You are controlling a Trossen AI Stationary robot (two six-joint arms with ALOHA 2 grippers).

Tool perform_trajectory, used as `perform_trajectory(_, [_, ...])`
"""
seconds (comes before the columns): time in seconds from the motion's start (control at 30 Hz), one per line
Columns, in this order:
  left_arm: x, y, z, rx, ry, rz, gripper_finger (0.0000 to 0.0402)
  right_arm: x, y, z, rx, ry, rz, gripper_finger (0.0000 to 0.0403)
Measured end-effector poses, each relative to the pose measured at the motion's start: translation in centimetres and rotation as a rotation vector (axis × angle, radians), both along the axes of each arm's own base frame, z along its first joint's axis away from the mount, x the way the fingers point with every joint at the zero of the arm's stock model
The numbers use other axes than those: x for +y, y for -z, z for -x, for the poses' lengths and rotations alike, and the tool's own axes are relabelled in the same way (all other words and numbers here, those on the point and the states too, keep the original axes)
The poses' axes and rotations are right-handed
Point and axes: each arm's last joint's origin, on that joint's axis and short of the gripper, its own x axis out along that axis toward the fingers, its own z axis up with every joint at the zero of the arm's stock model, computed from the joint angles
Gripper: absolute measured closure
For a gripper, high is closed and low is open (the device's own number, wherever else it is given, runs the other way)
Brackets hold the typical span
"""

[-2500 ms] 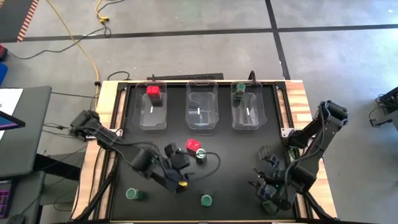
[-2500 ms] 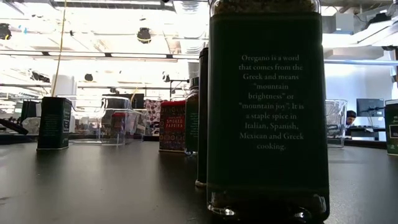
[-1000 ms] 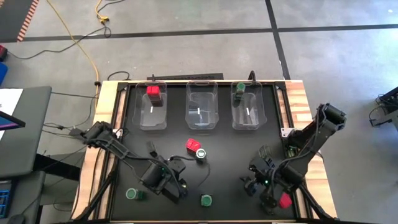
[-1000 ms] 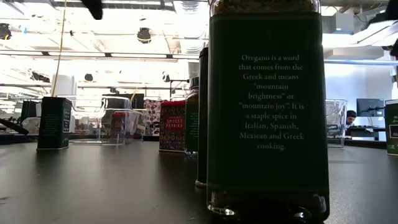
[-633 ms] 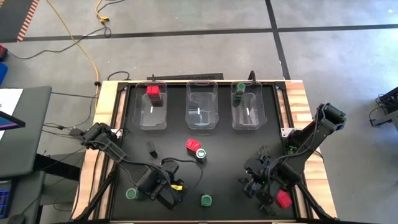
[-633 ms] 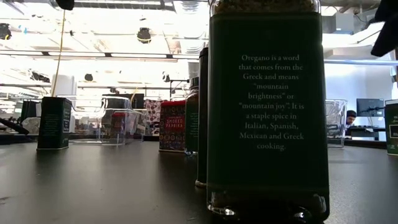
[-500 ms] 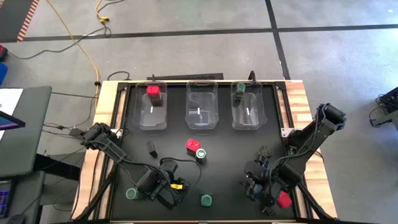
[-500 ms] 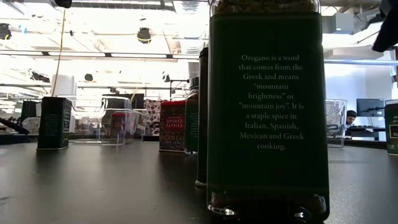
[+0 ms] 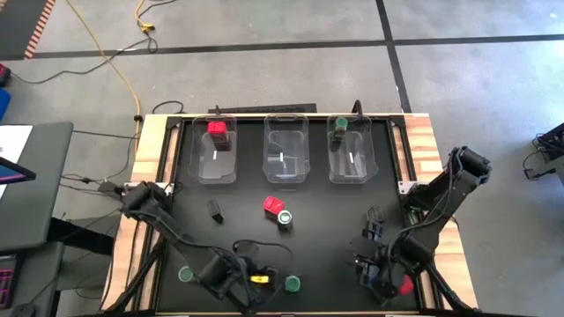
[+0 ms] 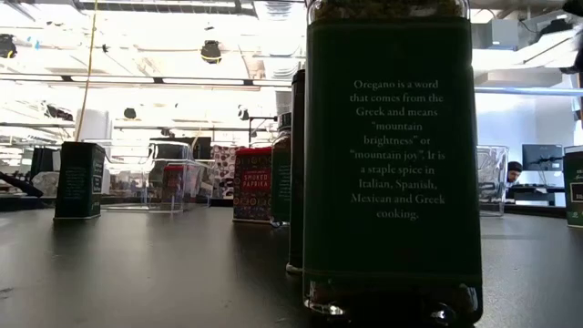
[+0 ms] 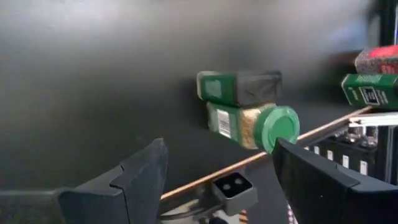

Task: Sort spices by type
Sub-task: Put the green seasoning bottle into the right transparent bin

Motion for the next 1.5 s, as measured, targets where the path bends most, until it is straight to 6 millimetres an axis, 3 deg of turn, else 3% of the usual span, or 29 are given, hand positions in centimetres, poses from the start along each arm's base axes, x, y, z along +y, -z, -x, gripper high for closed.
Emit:
perform_trajectory(0.23, [-1.4, 2.6, -2.1, -0.05, 0.011, 0.034, 0.0125, 0.4, 0.0, 0.6, 0.01, -0.025, 0.013, 0.0077])
perform_trajectory(0.93, [-0.9, 3.0, -1.4, 0.038, 0.017, -0.02, 0.0125, 0.8, 0.1, 1.3, 0.013, -0.043, 0.013, 0.0077])
perform_trajectory(1.17, [0.0, 3.4, 0.6, 0.356, 0.093, 0.04, 0.0125, 0.4, 0.1, 0.8, 0.017, -0.044, 0.03, 0.0077])
perform_trajectory(1.33, [0.5, 0.6, 3.1, 0.378, 0.071, 0.034, 0.0125, 0.3, 0.1, 0.7, 0.019, -0.046, 0.037, 0.0077])
perform_trajectory(1.5, [1.4, -2.5, 7.0, 0.427, -0.002, -0.008, 0.0125, 0.3, 0.1, 0.7, 0.021, -0.047, 0.04, 0.0077])
